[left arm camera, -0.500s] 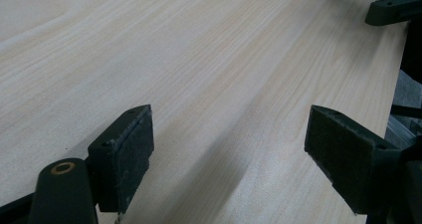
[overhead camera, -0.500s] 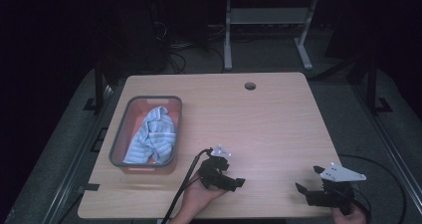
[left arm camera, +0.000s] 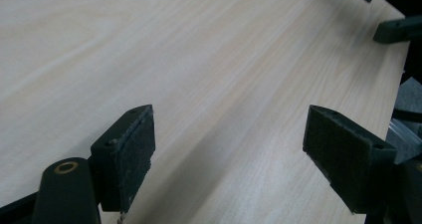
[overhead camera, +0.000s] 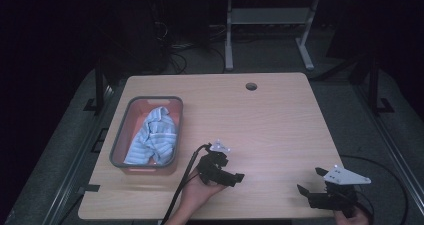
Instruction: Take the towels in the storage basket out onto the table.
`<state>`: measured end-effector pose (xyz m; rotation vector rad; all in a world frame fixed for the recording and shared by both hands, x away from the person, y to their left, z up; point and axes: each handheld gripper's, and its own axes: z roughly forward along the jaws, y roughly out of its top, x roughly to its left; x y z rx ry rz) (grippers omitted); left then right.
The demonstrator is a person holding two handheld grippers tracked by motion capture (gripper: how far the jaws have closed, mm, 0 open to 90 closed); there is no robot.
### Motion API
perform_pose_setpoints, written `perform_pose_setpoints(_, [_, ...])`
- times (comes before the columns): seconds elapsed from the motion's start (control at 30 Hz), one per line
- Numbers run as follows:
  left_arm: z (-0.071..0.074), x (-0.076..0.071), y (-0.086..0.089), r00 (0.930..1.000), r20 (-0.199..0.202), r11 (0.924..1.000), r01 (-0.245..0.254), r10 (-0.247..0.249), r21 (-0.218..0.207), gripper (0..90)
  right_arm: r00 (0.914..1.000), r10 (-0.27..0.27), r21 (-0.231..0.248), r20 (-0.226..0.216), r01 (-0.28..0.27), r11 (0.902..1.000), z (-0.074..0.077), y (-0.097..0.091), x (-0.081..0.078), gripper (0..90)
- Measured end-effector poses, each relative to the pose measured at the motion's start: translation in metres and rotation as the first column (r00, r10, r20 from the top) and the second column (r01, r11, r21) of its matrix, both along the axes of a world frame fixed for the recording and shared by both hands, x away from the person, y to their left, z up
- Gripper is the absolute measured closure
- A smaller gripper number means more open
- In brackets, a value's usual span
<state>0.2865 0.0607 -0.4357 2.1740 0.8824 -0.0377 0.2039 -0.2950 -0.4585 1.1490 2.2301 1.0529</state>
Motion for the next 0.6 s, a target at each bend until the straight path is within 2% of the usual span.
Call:
perform_pose_setpoints(0.23, [0.020,0.008,0.006,0.9993,0.031,0.9997,-0.022,0.023,-0.014,20.5,1.0000,-0.002,0.010,0.003,0.002,0.9999,0.000,0.001,0.003,13.7])
perform_pose_setpoints(0.6, [0.046,0.017,0.018,0.9988,0.031,0.9993,-0.037,0.038,-0.004,20.4,0.9996,-0.025,0.021,-0.008,0.025,0.9994,-0.002,-0.001,0.003,13.7])
